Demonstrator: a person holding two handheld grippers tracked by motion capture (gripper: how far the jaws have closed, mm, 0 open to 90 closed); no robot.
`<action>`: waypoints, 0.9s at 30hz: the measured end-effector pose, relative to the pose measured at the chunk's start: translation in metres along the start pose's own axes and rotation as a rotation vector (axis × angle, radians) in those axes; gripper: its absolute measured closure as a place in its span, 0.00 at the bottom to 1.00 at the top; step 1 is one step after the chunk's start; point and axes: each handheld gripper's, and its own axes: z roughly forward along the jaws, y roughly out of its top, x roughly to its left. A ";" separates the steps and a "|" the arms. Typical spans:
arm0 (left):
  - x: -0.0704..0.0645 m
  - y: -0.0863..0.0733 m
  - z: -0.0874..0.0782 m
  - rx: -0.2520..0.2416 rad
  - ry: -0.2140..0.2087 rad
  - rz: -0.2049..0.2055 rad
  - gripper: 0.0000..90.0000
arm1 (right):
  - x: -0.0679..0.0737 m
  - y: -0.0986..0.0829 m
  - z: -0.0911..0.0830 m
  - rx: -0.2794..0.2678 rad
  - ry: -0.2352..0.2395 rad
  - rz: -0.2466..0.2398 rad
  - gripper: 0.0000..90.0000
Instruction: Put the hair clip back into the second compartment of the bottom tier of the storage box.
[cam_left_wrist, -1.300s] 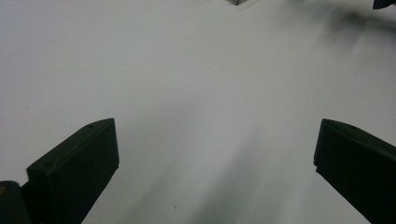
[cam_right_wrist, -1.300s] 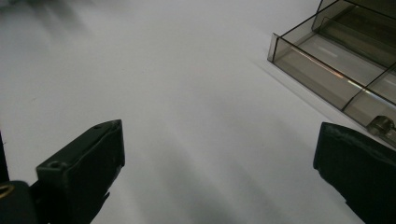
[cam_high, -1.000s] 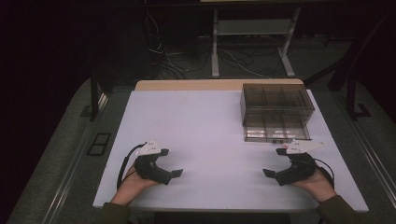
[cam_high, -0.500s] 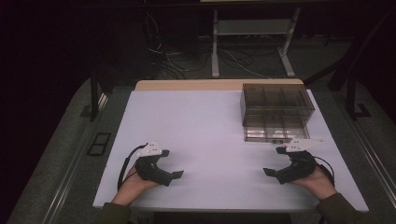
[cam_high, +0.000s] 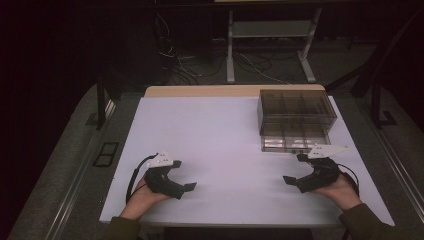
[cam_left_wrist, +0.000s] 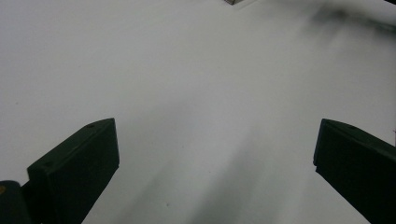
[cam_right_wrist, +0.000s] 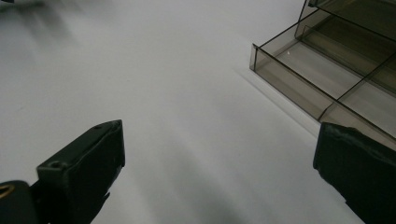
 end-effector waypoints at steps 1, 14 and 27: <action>0.000 0.000 0.000 0.000 0.000 0.000 0.00 | -0.001 0.001 0.000 0.000 0.001 -0.001 0.02; 0.000 0.000 0.000 -0.007 -0.003 0.003 0.00 | -0.011 0.008 0.000 -0.018 -0.006 0.007 0.02; 0.000 -0.001 -0.001 -0.009 -0.002 0.004 0.00 | -0.018 0.005 -0.004 -0.030 -0.026 0.020 0.02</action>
